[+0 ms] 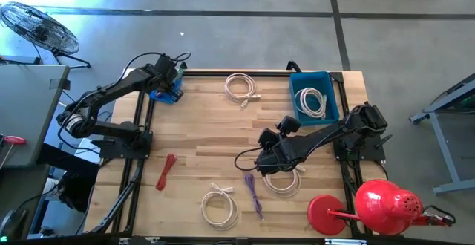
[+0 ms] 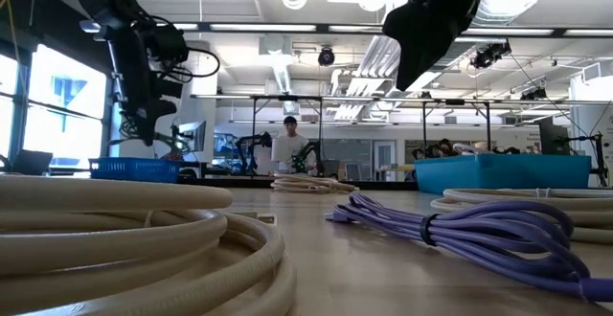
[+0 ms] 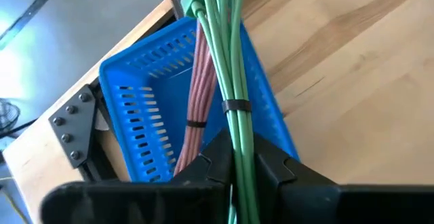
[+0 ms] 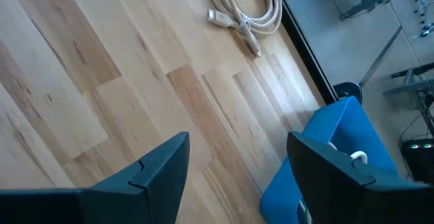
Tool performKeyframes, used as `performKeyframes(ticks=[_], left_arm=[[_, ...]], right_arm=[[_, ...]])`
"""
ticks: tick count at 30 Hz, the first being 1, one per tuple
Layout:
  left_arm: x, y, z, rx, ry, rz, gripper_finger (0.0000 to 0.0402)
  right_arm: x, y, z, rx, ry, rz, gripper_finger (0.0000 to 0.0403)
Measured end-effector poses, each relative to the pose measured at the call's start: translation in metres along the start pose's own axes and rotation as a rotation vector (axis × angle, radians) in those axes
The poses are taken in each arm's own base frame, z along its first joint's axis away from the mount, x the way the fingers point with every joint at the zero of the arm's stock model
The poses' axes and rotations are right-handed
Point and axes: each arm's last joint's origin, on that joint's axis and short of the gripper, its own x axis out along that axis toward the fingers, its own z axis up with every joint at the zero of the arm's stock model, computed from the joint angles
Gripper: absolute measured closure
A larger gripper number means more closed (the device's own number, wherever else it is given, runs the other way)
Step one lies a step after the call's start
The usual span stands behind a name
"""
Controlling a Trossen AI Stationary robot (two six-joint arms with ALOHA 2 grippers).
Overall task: Pick & Place USB Port
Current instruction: Put the green USB cable into the left blue bin, then put the brown HDMI cable into the right blue bin
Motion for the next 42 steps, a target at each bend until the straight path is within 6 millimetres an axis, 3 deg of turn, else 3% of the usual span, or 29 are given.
performKeyframes(ticks=[11, 18, 24, 32, 42], left_arm=[[0.0, 0.0, 0.0, -0.004, -0.004, 0.003, 0.0286], [0.0, 0.0, 0.001, 0.005, -0.011, 0.004, 0.0273], [-0.008, 0.0, 0.001, 0.116, -0.059, -0.062, 0.0273], [-0.047, -0.01, -0.006, 0.266, -0.247, -0.285, 0.0273], [-0.114, -0.048, -0.038, 0.523, -0.485, -0.583, 0.0273]], right_arm=[[0.0, 0.0, 0.0, 0.004, -0.002, 0.002, 0.0186], [0.0, 0.0, 0.001, 0.0, -0.009, -0.001, 0.019], [0.0, 0.0, 0.001, -0.009, -0.027, -0.017, 0.0191], [0.0, 0.0, 0.001, -0.009, -0.031, -0.022, 0.0192], [0.0, 0.0, 0.001, -0.008, -0.026, -0.014, 0.0193]])
